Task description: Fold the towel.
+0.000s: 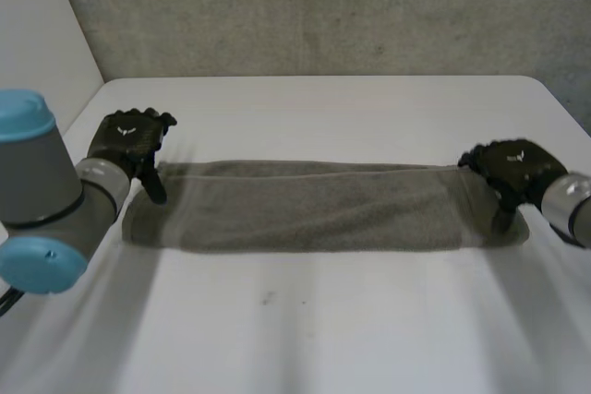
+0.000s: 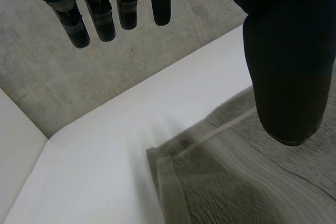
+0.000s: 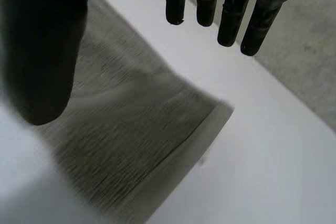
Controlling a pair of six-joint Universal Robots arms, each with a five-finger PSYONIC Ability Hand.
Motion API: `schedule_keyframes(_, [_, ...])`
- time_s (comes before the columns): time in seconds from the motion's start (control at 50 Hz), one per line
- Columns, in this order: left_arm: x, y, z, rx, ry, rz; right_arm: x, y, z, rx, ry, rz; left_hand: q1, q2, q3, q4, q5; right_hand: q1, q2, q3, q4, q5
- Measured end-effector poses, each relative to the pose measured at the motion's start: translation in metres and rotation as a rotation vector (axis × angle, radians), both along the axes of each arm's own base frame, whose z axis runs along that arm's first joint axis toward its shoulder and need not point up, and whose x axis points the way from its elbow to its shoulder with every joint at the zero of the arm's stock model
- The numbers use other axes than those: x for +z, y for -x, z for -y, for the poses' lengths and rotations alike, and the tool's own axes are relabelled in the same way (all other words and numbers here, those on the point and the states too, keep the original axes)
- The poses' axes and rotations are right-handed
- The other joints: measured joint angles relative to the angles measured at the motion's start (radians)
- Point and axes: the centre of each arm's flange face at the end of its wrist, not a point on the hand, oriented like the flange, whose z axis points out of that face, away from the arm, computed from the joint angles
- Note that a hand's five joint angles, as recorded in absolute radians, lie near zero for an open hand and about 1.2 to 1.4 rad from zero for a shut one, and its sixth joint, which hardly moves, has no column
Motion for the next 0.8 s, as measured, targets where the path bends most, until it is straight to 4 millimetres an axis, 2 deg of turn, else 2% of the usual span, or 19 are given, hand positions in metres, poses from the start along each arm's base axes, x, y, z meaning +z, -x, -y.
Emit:
schedule_keyframes(0.1, [-0.009,-0.003,-0.010,0.002,-0.005,-0.011,-0.018,0.009,-0.014,-0.014,-0.004,0.000,0.000,0.000,0.000,0.000,0.000,0.003,0.000,0.000,0.000,0.000])
schedule_keyframes(0.22, [-0.014,-0.003,-0.013,0.000,-0.003,-0.013,-0.036,0.011,-0.018,-0.012,0.007,-0.022,0.000,0.000,0.000,0.000,0.000,0.090,0.050,0.065,0.049,0.094])
schedule_keyframes(0.28, [-0.015,-0.002,-0.013,0.000,-0.002,-0.013,-0.045,0.012,-0.017,-0.006,0.007,-0.044,0.000,0.000,0.000,0.000,0.000,0.226,0.190,0.209,0.197,0.239])
schedule_keyframes(0.44, [-0.016,-0.003,-0.014,0.000,-0.006,-0.012,-0.062,0.016,-0.011,0.011,0.006,-0.124,-0.002,-0.004,-0.004,-0.002,-0.002,0.902,0.888,0.885,0.877,0.907])
schedule_keyframes(0.48, [-0.016,-0.003,-0.014,0.000,-0.007,-0.012,-0.064,0.023,-0.006,-0.001,0.011,-0.149,-0.005,-0.005,-0.007,-0.006,-0.003,1.056,1.061,1.072,1.061,1.092])
schedule_keyframes(0.58, [-0.016,-0.003,-0.014,0.001,-0.007,-0.012,-0.061,0.044,0.007,-0.052,0.031,-0.178,-0.009,-0.010,-0.011,-0.011,-0.006,1.081,1.061,1.085,1.080,1.107])
schedule_keyframes(0.8, [-0.016,-0.004,-0.013,0.003,-0.006,-0.012,-0.042,0.114,0.039,-0.200,0.109,-0.286,-0.012,-0.014,-0.013,-0.015,-0.009,1.087,1.061,1.085,1.080,1.107])
